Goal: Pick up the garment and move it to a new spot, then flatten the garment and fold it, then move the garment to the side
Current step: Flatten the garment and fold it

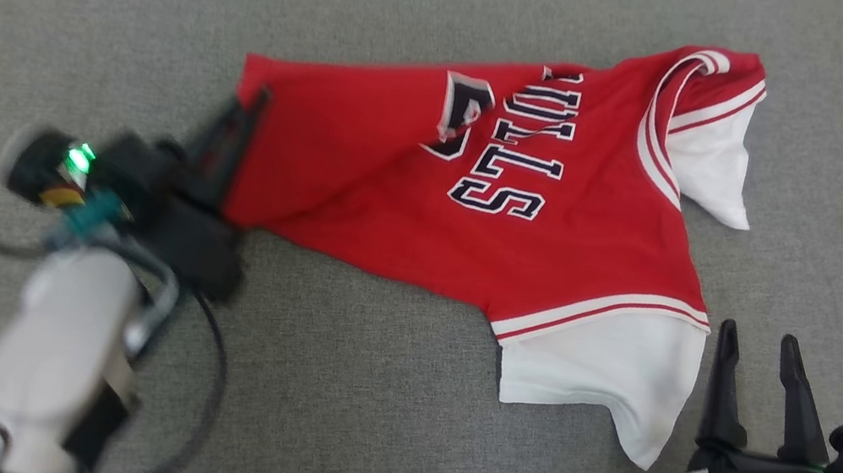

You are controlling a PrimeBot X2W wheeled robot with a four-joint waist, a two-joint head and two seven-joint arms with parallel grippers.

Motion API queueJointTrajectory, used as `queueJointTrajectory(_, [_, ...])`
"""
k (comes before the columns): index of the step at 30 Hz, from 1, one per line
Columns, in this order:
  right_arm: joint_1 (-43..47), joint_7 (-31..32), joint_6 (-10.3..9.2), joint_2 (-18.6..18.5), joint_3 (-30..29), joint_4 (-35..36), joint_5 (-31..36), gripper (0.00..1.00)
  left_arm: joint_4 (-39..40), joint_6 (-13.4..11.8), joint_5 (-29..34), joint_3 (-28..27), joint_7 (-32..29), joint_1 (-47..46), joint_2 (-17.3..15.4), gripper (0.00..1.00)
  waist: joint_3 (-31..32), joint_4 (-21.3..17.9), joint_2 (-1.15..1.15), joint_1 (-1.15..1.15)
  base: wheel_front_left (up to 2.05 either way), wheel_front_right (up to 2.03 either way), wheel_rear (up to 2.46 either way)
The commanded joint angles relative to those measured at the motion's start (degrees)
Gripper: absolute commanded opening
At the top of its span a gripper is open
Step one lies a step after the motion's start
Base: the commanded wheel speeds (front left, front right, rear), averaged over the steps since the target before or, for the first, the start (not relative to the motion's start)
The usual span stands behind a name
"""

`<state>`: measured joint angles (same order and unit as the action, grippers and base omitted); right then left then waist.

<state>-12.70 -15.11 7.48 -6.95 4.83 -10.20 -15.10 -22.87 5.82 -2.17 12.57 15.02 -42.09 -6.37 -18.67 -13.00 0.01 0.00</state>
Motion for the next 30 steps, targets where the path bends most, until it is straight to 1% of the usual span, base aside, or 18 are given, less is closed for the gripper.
queueJointTrajectory(1, [-1.3,0.0,0.02,0.3,0.4,0.3,-0.2,1.0,-1.7,0.2,1.0,-0.2,0.3,-2.9,-1.7,0.0,-1.3,-0.4,-0.01,0.0,0.0,0.0,0.0])
queueJointTrajectory(3, [-1.7,0.0,0.02,0.5,1.2,0.3,-0.3,1.0,-4.3,0.6,1.7,-0.1,0.3,-7.3,-4.1,0.0,-2.5,-1.1,-0.01,0.0,0.0,0.0,0.0])
queueJointTrajectory(5, [-2.2,0.0,0.02,0.9,2.0,0.2,-0.5,1.0,-7.5,1.0,3.1,0.8,0.3,-11.9,-7.2,0.0,-3.8,-2.0,-0.01,0.0,0.0,0.0,0.0])
queueJointTrajectory(8, [-3.6,0.0,0.02,1.4,3.0,0.1,-1.0,1.0,-11.7,1.4,3.9,2.2,0.3,-18.4,-10.5,0.0,-5.9,-3.6,-0.01,0.0,0.0,0.0,0.0])
queueJointTrajectory(9, [-3.6,0.0,0.02,1.7,3.4,0.0,-1.2,1.0,-13.5,1.5,4.4,2.6,0.3,-20.6,-12.2,0.0,-6.6,-4.1,-0.01,0.0,0.0,0.0,0.0])
queueJointTrajectory(10, [-3.6,0.0,0.02,1.7,3.4,0.0,-1.2,1.0,-13.5,1.5,4.4,2.6,0.3,-20.6,-12.2,0.0,-6.6,-4.1,-0.01,0.0,0.0,0.0,0.0])
queueJointTrajectory(11, [-3.8,0.0,0.02,1.9,3.7,-0.1,-1.4,1.0,-15.0,1.4,4.9,3.5,0.3,-22.6,-13.5,0.0,-7.3,-4.6,-0.01,0.0,0.0,0.0,0.0])
queueJointTrajectory(13, [-4.2,0.0,0.02,2.3,4.4,-0.2,-1.7,1.0,-17.4,1.5,4.7,5.3,0.3,-25.2,-14.6,0.0,-8.2,-5.6,-0.01,0.0,0.0,0.0,0.0])
queueJointTrajectory(14, [-4.3,0.0,0.02,2.4,4.4,-0.4,-1.8,1.0,-18.5,1.6,3.7,6.5,0.3,-26.4,-15.2,0.29,-8.6,-6.0,-0.01,0.0,0.0,0.0,0.0])
queueJointTrajectory(15, [-4.4,0.0,0.02,2.5,4.5,-0.5,-2.0,1.0,-20.2,1.6,2.7,7.5,0.3,-27.7,-16.5,1.0,-8.9,-6.2,-0.01,0.0,0.0,0.0,0.0])
queueJointTrajectory(16, [-4.4,0.0,0.02,2.6,4.4,-0.6,-2.1,1.0,-21.4,1.6,1.9,8.3,0.3,-28.8,-17.5,1.0,-9.1,-6.4,-0.01,0.0,0.0,0.0,0.0])
queueJointTrajectory(19, [-4.2,0.0,0.02,2.9,3.9,-0.8,-1.9,1.0,-23.0,1.6,-1.2,9.4,0.3,-28.9,-17.8,1.0,-8.9,-6.1,-0.01,0.0,0.0,0.0,0.0])
queueJointTrajectory(21, [-4.1,0.0,0.02,3.0,3.7,-1.0,-1.7,1.0,-23.2,1.6,-2.8,8.4,0.3,-27.9,-18.7,1.0,-8.4,-5.6,-0.01,0.0,0.0,0.0,0.0])
queueJointTrajectory(23, [-4.2,0.0,0.02,2.9,3.3,-0.8,-1.4,1.0,-21.7,1.6,-4.5,7.0,0.3,-26.1,-19.1,1.0,-7.6,-4.9,-0.01,0.0,0.0,0.0,0.0])
queueJointTrajectory(27, [-3.6,0.0,0.02,2.1,2.7,-0.8,-0.9,1.0,-15.5,0.9,-7.6,3.3,0.3,-19.5,-18.6,1.0,-5.6,-2.9,-0.01,0.0,0.0,0.0,0.0])
queueJointTrajectory(28, [-3.2,0.0,0.02,1.9,2.8,-0.9,-0.7,1.0,-11.7,0.2,-9.0,1.1,0.3,-14.8,-17.7,1.0,-4.4,-1.9,-0.01,0.0,0.0,0.0,0.0])
queueJointTrajectory(30, [-2.8,0.0,0.02,1.6,2.8,-1.0,-0.5,1.0,-7.8,-0.1,-10.1,-0.9,0.2,-9.6,-16.3,1.0,-3.4,-1.0,-0.01,0.0,0.0,0.0,0.0])
